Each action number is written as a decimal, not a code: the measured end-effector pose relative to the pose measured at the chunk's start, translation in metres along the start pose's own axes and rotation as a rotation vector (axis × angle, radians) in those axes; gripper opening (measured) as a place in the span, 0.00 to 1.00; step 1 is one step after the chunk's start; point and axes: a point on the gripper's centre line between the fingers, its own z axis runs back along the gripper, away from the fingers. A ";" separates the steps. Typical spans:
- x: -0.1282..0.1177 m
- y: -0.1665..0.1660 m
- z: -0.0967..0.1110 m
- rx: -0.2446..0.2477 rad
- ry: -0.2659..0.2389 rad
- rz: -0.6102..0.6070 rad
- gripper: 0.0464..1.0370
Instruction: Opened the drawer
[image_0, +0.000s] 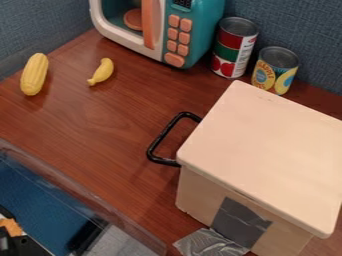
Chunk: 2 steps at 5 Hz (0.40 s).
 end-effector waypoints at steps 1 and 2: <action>0.000 -0.002 -0.007 -0.024 0.006 0.008 0.96; 0.021 -0.025 -0.025 -0.063 0.012 0.033 0.96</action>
